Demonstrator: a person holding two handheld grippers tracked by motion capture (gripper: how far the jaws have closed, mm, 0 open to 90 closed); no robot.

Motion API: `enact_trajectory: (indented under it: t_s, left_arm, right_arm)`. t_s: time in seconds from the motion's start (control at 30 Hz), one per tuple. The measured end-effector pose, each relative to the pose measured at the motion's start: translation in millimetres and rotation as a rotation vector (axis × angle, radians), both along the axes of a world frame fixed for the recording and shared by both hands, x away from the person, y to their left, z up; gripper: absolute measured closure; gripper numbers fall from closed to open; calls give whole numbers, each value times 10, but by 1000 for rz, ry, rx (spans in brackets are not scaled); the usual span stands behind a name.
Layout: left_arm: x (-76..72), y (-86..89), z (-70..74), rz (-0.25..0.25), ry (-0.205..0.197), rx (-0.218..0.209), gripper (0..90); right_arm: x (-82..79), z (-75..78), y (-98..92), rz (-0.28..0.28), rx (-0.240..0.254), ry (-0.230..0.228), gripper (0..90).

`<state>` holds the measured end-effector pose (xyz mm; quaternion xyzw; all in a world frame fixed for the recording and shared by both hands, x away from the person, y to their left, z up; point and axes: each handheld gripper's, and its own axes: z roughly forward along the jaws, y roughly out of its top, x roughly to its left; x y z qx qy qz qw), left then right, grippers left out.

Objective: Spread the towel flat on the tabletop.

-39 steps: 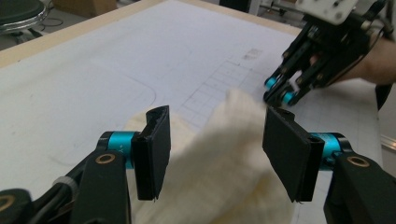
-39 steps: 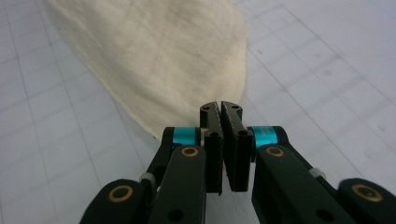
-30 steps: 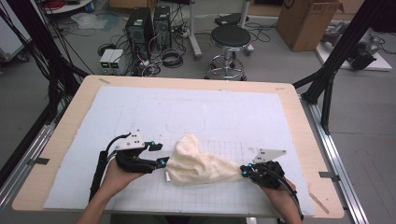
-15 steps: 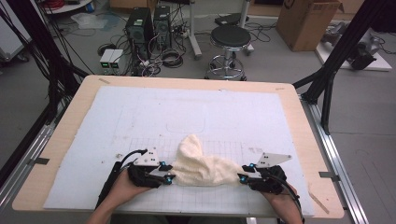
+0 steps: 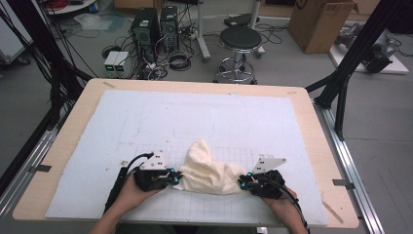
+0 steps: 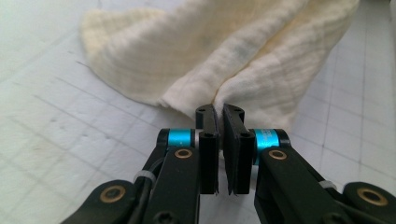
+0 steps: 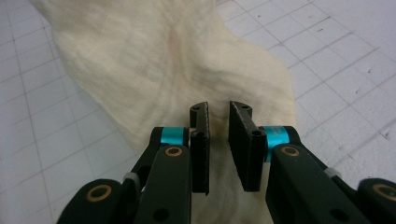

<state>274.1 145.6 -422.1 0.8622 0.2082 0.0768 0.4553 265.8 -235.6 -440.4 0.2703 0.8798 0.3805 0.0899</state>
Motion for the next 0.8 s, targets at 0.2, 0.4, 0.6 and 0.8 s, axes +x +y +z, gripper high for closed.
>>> enact_trajectory:
  t_s: [0.2,0.4,0.6,0.8]
  left_arm:
    - [-155,331,263,40,-42,-15,846]
    - [-374,605,319,73,-64,3,850]
    - [-439,681,70,72,-1,43,849]
    - [-359,705,36,66,55,-58,691]
  right_arm:
    - [-38,17,179,44,-4,5,828]
    - [-83,44,356,94,9,9,830]
    - [-165,38,353,111,-1,18,832]
    - [-219,51,251,94,16,20,822]
